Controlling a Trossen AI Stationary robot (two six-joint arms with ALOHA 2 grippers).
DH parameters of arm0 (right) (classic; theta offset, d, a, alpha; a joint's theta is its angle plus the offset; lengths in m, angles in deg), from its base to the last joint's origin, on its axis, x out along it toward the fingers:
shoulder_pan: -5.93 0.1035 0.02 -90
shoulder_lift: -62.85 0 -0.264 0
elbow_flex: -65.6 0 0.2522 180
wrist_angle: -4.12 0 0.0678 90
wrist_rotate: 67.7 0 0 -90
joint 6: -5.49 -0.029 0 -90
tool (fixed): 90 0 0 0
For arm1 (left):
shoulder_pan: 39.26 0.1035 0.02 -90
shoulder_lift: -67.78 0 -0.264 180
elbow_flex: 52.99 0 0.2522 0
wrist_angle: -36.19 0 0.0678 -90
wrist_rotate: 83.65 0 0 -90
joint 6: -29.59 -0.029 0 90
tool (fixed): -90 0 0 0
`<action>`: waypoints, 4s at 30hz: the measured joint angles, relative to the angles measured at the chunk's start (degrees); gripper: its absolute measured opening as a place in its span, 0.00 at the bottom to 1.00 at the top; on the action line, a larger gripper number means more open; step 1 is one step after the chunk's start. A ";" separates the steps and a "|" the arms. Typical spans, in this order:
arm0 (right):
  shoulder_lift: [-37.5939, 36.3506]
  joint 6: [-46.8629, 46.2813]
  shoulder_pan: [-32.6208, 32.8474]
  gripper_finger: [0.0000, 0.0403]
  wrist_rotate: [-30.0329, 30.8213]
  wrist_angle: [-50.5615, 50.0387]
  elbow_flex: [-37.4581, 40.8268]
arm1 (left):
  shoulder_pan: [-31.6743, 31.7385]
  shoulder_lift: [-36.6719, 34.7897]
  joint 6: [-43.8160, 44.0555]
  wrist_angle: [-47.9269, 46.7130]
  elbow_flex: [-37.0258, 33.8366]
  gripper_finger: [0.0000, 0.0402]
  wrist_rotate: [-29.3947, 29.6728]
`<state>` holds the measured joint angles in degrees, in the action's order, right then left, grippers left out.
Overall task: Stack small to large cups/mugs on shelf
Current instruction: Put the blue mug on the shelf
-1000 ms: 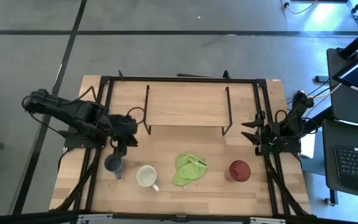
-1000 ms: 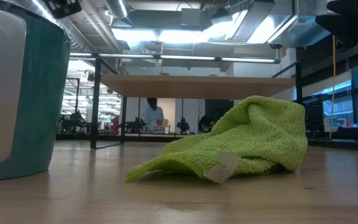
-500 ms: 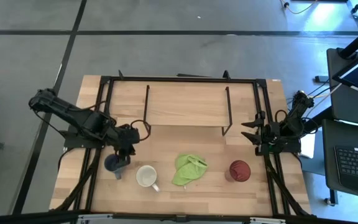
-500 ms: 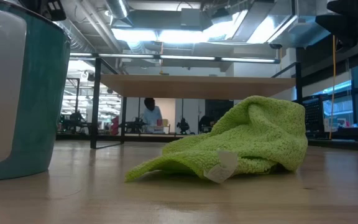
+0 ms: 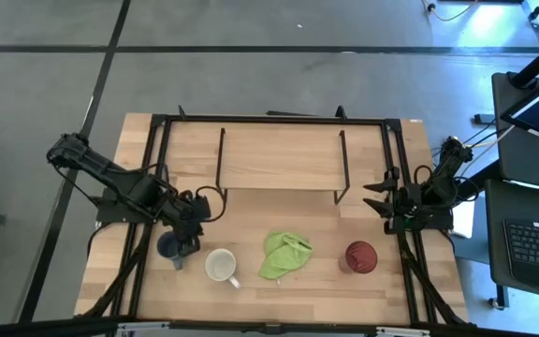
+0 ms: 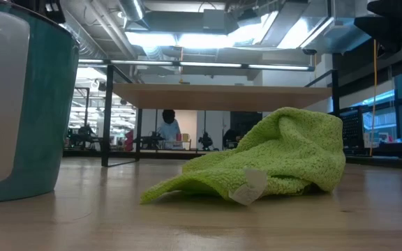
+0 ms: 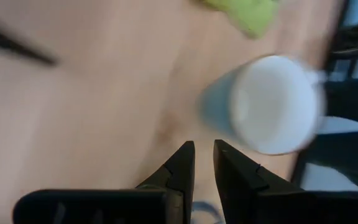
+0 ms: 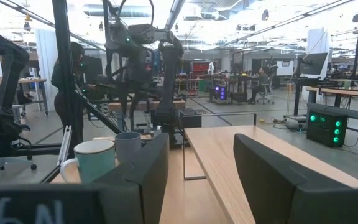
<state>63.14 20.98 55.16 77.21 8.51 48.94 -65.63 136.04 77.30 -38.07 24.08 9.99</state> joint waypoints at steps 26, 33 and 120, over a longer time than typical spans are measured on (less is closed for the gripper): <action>0.00 -0.01 0.02 0.45 0.00 -0.07 0.00 | -22.29 -0.45 8.85 -17.12 -8.34 0.37 7.90; 0.00 -0.01 0.02 0.45 0.00 -0.07 0.00 | -24.43 -0.45 10.68 -14.85 -12.29 0.37 7.98; 0.00 -0.01 0.00 0.45 0.00 -0.02 0.04 | 44.98 37.62 -69.94 -27.47 55.25 0.01 1.08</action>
<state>63.14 20.97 55.16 77.21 8.49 48.99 -20.65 173.66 7.35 -65.54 79.33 11.07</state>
